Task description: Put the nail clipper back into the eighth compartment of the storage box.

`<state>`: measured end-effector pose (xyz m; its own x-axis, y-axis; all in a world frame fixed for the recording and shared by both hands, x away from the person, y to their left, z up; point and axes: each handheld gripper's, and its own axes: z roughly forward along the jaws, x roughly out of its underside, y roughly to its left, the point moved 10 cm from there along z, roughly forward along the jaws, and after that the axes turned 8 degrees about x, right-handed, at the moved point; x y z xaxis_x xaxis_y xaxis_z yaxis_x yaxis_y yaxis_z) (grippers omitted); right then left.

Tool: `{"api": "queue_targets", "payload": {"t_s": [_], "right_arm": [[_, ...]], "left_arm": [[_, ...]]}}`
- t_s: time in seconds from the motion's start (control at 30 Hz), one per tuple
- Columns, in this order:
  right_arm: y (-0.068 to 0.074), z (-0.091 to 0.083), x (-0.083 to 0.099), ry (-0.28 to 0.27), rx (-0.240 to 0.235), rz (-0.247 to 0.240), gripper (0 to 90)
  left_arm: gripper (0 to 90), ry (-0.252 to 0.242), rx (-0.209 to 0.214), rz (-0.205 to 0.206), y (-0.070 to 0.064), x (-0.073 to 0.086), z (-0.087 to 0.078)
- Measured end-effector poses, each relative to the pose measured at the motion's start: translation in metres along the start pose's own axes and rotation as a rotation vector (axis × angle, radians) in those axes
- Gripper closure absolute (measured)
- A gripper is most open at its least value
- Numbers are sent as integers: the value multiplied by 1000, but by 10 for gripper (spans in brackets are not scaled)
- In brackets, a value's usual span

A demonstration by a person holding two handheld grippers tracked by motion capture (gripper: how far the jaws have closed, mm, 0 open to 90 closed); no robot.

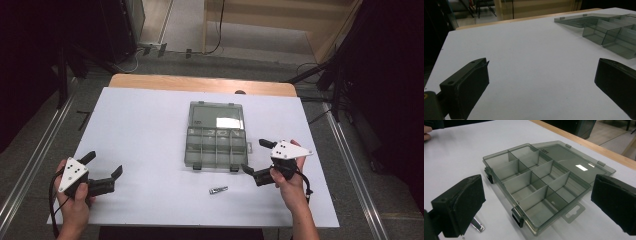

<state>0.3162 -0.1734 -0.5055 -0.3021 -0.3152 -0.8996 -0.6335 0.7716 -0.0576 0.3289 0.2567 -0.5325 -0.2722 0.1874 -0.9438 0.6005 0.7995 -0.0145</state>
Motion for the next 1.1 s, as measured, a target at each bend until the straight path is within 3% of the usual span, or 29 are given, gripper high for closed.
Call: {"api": "queue_targets", "payload": {"t_s": [0.5, 1.1], "right_arm": [[3, 8, -6, 12, -34, -45, 0], [42, 20, 1, 92, -167, -142, 0]], "left_arm": [[0, 2, 10, 5, -1, 0, 1], [0, 2, 17, 8, -2, 0, 0]]}}
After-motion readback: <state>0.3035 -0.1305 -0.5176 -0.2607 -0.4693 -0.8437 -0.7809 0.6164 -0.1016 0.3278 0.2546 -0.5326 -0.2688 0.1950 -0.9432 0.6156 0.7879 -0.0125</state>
